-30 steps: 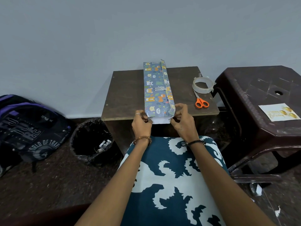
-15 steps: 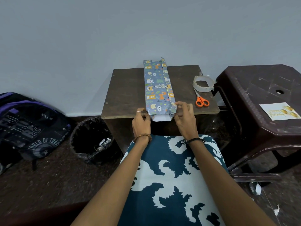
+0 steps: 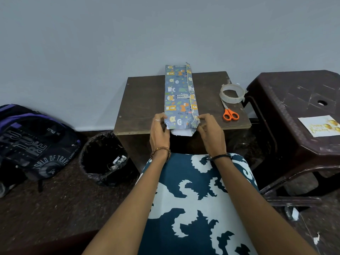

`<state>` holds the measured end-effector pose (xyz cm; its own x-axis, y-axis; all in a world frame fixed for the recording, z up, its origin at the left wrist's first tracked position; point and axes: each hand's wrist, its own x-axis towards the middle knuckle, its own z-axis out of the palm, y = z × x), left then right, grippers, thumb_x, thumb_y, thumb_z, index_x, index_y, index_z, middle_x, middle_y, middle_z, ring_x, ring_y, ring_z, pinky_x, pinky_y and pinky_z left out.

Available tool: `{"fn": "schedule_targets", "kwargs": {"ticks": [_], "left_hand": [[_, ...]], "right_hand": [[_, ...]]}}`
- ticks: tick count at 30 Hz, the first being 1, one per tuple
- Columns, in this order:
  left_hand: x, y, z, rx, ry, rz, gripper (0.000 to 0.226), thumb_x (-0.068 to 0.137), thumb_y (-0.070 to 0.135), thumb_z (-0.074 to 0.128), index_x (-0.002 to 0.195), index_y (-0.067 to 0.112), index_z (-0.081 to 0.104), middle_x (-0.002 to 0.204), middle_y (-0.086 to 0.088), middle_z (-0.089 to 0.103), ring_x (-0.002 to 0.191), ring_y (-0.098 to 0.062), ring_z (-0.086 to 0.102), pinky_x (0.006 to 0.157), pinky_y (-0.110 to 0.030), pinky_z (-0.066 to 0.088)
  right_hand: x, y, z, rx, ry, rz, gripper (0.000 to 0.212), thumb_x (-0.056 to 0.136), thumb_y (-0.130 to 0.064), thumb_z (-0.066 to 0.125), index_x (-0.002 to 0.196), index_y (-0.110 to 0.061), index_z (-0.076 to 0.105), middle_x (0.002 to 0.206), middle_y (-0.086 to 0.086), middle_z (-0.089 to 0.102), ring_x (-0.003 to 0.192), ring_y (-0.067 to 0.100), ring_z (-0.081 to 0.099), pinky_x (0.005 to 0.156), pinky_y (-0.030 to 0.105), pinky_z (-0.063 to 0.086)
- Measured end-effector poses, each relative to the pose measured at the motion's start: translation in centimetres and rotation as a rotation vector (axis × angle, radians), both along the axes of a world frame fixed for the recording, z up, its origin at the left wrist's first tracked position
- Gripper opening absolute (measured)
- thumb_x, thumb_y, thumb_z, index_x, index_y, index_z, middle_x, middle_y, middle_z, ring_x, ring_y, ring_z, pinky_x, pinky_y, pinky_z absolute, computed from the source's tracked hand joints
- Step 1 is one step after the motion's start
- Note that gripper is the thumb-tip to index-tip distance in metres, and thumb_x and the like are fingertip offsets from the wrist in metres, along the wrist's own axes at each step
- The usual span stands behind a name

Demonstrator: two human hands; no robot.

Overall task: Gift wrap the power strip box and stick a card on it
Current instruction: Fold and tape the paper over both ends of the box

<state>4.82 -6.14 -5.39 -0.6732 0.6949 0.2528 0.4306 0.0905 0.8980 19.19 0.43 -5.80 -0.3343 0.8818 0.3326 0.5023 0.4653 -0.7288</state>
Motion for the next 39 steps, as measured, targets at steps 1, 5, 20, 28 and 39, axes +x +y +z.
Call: {"fn": "schedule_targets", "kwargs": {"ticks": [1, 5, 20, 28, 39], "left_hand": [[0.0, 0.0, -0.1, -0.002, 0.047, -0.003, 0.026, 0.085, 0.004, 0.06, 0.106, 0.019, 0.053, 0.115, 0.007, 0.055, 0.097, -0.01, 0.058, 0.073, -0.016, 0.047], [-0.2, 0.3, -0.6, 0.015, 0.115, 0.012, 0.03, 0.082, -0.008, 0.057, 0.101, 0.014, 0.059, 0.113, -0.001, 0.056, 0.093, -0.004, 0.054, 0.066, 0.003, 0.036], [-0.1, 0.6, -0.9, 0.029, 0.087, 0.053, 0.027, 0.083, -0.007, 0.06, 0.097, 0.017, 0.06, 0.11, 0.002, 0.058, 0.091, -0.008, 0.058, 0.074, -0.017, 0.047], [-0.4, 0.7, -1.2, 0.108, -0.021, 0.03, 0.016, 0.082, -0.007, 0.062, 0.093, 0.005, 0.063, 0.114, -0.007, 0.06, 0.101, 0.005, 0.054, 0.078, 0.0, 0.043], [-1.2, 1.0, -1.4, 0.195, -0.297, 0.0, 0.027, 0.078, -0.018, 0.058, 0.085, 0.007, 0.066, 0.112, -0.01, 0.061, 0.099, -0.019, 0.062, 0.087, -0.022, 0.052]], "right_hand": [[0.0, 0.0, 0.0, 0.016, 0.0, -0.003, 0.017, 0.09, -0.012, 0.057, 0.106, -0.014, 0.054, 0.104, 0.002, 0.056, 0.083, 0.019, 0.059, 0.068, 0.043, 0.051], [-0.1, -0.2, 0.2, 0.073, -0.026, 0.007, 0.022, 0.086, -0.012, 0.062, 0.107, -0.01, 0.054, 0.109, 0.004, 0.051, 0.085, 0.017, 0.06, 0.065, 0.04, 0.052], [-1.1, -0.8, -0.1, 0.218, -0.071, -0.056, 0.024, 0.081, -0.013, 0.066, 0.096, 0.001, 0.054, 0.094, 0.016, 0.05, 0.069, 0.025, 0.056, 0.054, 0.024, 0.037], [-0.9, -1.2, -0.1, 0.233, 0.062, -0.029, 0.021, 0.081, -0.007, 0.064, 0.101, 0.0, 0.061, 0.097, 0.015, 0.055, 0.075, 0.022, 0.064, 0.064, 0.03, 0.055], [-0.4, -0.3, -0.3, 0.124, 0.113, 0.128, 0.04, 0.08, 0.01, 0.047, 0.116, -0.004, 0.058, 0.104, 0.005, 0.05, 0.089, 0.019, 0.063, 0.085, 0.027, 0.053]]}}
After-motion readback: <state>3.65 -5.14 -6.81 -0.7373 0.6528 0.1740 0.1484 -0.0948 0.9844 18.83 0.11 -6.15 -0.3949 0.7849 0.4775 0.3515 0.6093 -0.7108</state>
